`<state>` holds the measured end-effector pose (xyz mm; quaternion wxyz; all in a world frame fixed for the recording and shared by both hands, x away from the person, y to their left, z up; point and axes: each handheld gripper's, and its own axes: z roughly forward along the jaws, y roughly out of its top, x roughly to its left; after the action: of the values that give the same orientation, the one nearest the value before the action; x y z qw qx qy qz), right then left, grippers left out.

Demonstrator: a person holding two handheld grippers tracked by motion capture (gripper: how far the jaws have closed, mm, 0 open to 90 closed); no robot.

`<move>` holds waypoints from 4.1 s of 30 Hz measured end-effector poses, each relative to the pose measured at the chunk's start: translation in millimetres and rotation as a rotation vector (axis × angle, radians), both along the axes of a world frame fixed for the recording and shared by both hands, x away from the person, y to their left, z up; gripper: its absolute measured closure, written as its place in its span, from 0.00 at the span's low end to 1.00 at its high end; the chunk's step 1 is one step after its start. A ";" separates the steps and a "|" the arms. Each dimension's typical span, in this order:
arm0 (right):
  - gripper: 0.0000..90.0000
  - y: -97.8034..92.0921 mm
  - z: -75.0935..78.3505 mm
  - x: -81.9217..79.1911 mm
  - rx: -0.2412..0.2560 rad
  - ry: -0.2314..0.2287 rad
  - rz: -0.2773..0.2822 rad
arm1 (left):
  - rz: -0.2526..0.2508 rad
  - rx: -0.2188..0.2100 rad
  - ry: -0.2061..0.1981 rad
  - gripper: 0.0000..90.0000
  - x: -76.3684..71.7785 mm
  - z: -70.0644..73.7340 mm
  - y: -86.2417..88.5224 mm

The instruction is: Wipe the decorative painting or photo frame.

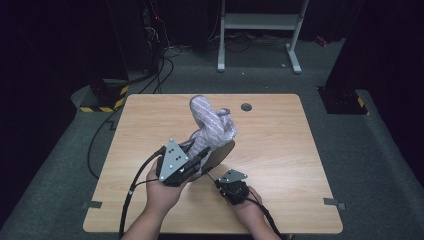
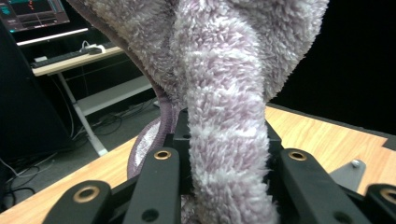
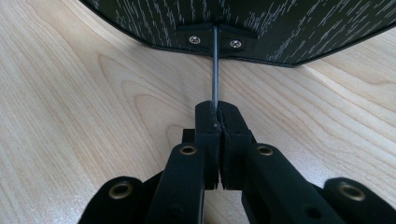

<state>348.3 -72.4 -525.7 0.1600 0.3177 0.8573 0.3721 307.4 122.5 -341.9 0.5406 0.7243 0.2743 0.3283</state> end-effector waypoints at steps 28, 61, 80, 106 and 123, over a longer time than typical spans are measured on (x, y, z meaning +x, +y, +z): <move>0.98 0.6 -0.3 -1.3 -0.006 -0.006 0.002 | 0.020 -0.061 -0.023 0.79 -30.7 -43.8 54.7; 0.98 -0.1 -0.2 -2.5 -0.003 -0.006 0.001 | -0.010 -0.011 -0.028 0.80 -7.1 -9.5 10.0; 0.98 0.2 -0.4 -3.0 -0.008 -0.010 0.002 | -0.003 -0.055 -0.017 0.80 -45.3 -63.8 70.8; 0.98 -0.9 -0.2 -2.4 0.001 0.004 -0.007 | -0.031 -0.081 -0.017 0.76 -35.0 -53.8 64.1; 0.98 -0.8 -0.2 -2.5 -0.002 -0.001 -0.003 | -0.007 -0.095 0.067 0.77 -40.1 -108.4 87.1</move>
<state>345.9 -73.2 -525.9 0.1612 0.3185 0.8573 0.3711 267.3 209.7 -450.3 0.5660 0.7094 0.3051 0.2886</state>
